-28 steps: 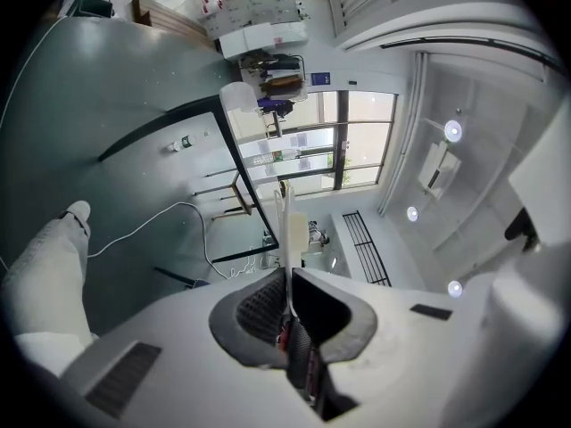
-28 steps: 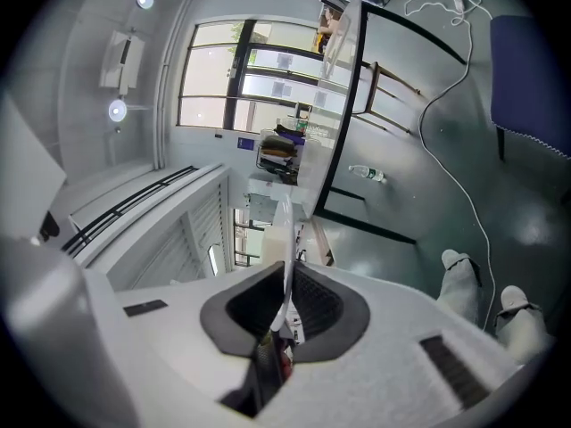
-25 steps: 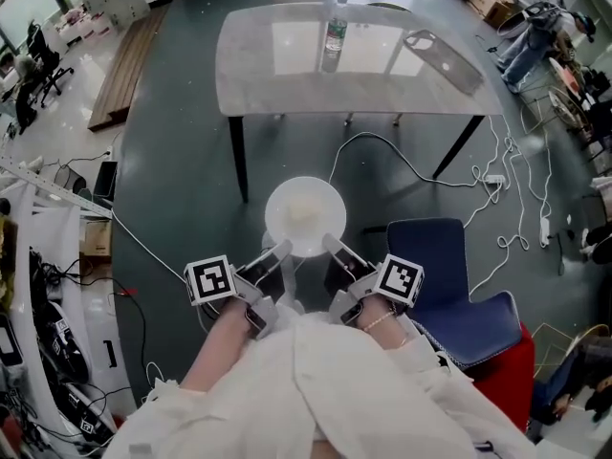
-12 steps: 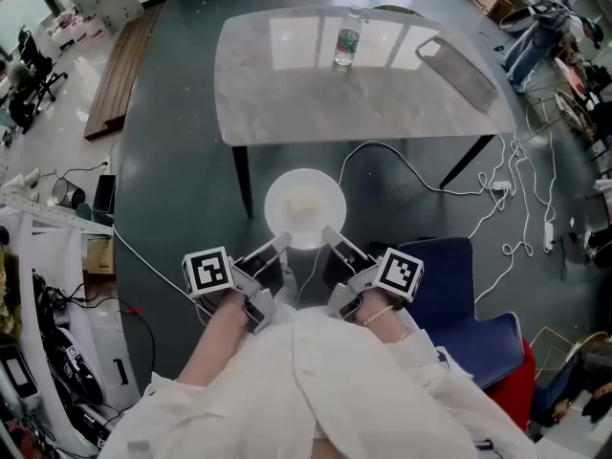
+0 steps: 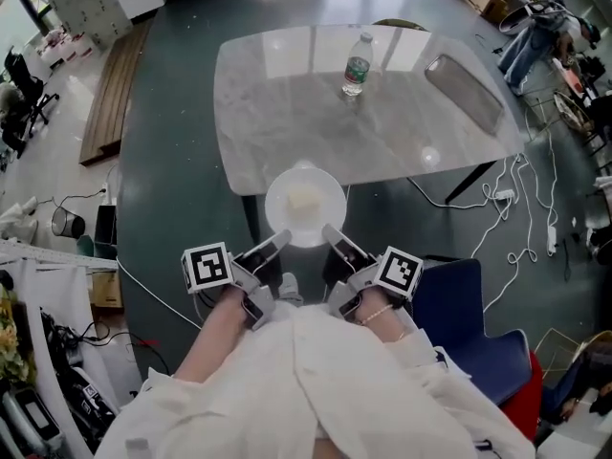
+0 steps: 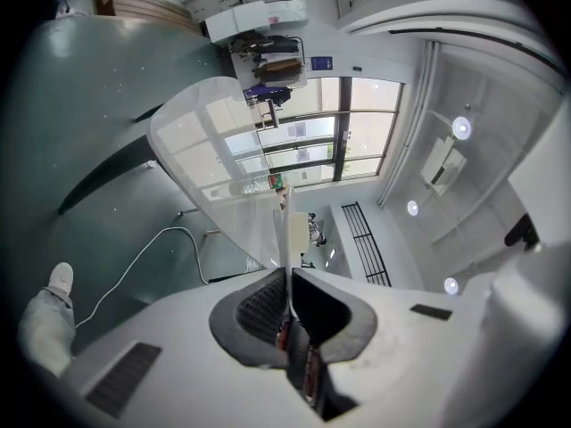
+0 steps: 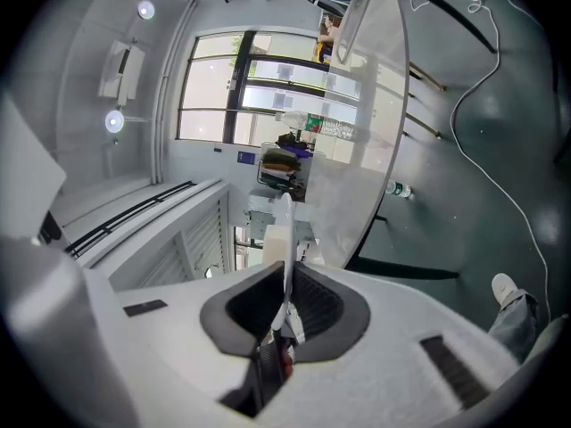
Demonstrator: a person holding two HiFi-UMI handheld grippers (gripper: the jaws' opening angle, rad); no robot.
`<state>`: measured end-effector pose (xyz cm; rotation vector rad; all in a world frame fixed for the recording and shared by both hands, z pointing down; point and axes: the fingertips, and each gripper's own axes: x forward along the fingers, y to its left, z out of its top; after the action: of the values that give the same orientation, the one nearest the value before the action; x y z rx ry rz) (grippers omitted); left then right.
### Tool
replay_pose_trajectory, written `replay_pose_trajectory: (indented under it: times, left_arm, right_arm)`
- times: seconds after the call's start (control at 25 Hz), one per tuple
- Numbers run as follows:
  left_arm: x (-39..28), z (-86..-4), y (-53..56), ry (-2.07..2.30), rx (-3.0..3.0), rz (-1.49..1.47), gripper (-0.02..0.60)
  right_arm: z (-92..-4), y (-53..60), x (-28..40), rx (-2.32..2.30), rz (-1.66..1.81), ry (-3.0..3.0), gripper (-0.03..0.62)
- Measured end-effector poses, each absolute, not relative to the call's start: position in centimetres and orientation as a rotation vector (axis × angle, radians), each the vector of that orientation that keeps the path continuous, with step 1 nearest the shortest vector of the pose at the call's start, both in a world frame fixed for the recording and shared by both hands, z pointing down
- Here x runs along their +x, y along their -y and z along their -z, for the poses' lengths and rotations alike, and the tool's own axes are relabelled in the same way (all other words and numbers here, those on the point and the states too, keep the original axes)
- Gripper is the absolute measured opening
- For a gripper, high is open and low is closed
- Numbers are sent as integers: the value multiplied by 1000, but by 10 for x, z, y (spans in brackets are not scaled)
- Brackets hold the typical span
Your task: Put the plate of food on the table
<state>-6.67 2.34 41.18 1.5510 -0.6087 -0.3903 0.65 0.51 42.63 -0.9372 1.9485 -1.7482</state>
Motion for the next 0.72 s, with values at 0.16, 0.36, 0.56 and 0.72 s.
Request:
replay_pose_trajectory:
  times: [0.16, 0.36, 0.56, 0.72]
  left_arm:
    - [-73, -416, 3, 578, 1585, 360, 26]
    - [-80, -417, 21, 559, 1564, 354, 26]
    - [-79, -418, 24, 551, 1598, 316, 26]
    - [-76, -425, 20, 554, 1656, 251, 26]
  right_arm:
    - [-427, 18, 2, -973, 1737, -1898, 14]
    - [-428, 35, -5, -1003, 1738, -1899, 14]
    - [-430, 34, -5, -1028, 1750, -1870, 14]
    - [-439, 28, -1, -1037, 1769, -1822, 14]
